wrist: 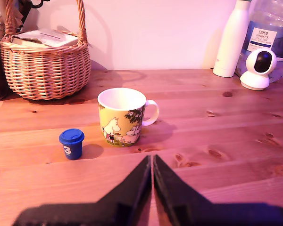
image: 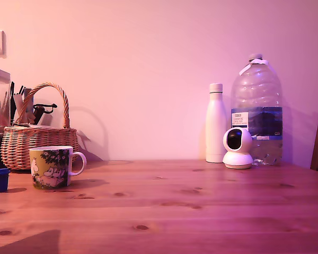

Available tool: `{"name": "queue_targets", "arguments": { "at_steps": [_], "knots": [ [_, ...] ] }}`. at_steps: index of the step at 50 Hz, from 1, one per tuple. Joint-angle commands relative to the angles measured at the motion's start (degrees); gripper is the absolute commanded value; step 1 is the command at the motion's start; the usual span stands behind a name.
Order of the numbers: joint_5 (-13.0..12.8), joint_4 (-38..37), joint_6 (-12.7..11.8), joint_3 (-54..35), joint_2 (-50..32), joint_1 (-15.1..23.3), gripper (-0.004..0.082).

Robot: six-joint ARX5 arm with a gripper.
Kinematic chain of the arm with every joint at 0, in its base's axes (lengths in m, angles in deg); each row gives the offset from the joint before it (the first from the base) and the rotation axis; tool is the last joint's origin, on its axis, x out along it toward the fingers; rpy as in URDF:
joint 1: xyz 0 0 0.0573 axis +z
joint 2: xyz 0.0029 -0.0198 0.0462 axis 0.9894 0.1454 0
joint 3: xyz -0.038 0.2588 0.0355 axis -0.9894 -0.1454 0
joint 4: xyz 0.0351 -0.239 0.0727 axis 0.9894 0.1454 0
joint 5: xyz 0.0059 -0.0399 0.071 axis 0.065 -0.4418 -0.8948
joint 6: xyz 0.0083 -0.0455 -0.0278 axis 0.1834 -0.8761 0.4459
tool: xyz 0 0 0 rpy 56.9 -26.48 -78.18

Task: Pick up the coffee capsules from the table one by one and drop them inside the nearest coffee cup

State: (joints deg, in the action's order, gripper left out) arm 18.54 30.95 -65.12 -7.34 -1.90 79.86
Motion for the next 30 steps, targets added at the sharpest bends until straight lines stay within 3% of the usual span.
{"name": "queue_targets", "arguments": {
  "at_steps": [1, 25, 30],
  "knots": [
    [-0.4, -0.1, 0.6, -1.3, -0.6, 0.2, -0.0011],
    [-0.3, -0.6, 0.0, -1.3, -0.6, 0.2, -0.0010],
    [-1.7, -1.4, 0.0, -1.3, -0.6, 0.2, 0.0014]
  ]
}}
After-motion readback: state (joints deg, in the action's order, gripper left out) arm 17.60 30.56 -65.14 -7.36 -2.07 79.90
